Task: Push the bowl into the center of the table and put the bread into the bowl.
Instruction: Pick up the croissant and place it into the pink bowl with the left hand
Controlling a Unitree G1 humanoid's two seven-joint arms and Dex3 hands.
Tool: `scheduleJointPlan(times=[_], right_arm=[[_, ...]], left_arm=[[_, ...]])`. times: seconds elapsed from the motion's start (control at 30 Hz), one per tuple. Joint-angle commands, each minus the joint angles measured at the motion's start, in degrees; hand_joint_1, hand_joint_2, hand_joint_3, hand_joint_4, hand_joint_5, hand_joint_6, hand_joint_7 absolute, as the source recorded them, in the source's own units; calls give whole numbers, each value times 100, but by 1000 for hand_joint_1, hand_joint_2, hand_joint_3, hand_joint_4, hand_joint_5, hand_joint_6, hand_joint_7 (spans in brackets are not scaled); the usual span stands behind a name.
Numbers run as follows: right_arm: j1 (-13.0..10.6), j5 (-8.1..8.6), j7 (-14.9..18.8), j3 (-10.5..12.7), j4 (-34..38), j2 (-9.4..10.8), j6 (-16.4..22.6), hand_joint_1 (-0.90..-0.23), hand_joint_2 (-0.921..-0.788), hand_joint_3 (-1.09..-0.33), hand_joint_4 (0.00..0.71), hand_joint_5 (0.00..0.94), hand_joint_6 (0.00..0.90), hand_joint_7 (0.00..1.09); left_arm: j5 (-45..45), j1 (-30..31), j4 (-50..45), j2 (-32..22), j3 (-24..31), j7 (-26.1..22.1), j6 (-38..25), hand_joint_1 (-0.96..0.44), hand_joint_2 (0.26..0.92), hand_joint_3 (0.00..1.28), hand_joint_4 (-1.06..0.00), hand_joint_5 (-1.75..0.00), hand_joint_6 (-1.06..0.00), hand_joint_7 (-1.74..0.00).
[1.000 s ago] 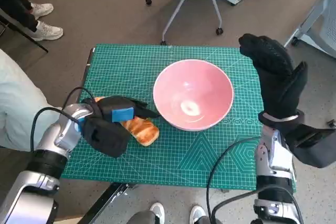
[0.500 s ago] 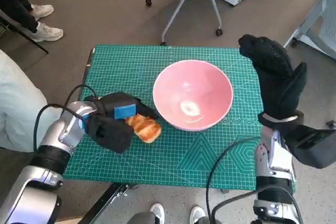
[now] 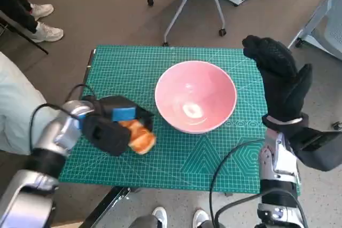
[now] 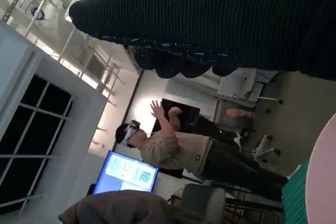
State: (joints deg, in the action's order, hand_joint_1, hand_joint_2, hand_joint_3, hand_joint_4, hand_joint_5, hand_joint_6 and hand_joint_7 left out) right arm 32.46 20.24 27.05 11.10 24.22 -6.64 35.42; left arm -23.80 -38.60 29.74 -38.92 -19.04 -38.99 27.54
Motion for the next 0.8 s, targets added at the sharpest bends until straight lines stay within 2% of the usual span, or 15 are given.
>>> scheduleJointPlan(times=[0.03,0.23,0.4,0.53,0.7,0.8], right_arm=[[-132,55,33,26,56,-27,-93,-691,-921,-728,193,2,106,474],[-136,62,42,50,74,-42,-82,-694,-921,-725,197,3,110,469],[-133,51,29,48,65,-37,-80,-691,-921,-724,198,3,113,463],[-118,30,24,44,99,-25,-53,-684,-921,-724,198,3,115,459],[-113,8,21,40,134,-19,-20,-679,-921,-726,197,2,113,453],[-113,8,30,40,158,-18,0,-677,-921,-726,198,2,114,450]], left_arm=[[708,116,-918,-294,606,-223,-236,3,919,82,-701,-1223,-598,-1129],[1464,192,-1870,-313,1237,-233,-585,4,911,58,-741,-1198,-653,-1052],[1818,92,-2476,-179,1531,-91,-821,4,898,44,-770,-1186,-717,-965],[1789,-132,-2672,41,1551,147,-861,4,889,41,-784,-1175,-747,-930],[1556,-554,-2456,436,1366,454,-668,3,883,39,-802,-1147,-759,-925],[1430,-783,-2318,663,1204,549,-640,3,887,39,-797,-1119,-736,-985]])
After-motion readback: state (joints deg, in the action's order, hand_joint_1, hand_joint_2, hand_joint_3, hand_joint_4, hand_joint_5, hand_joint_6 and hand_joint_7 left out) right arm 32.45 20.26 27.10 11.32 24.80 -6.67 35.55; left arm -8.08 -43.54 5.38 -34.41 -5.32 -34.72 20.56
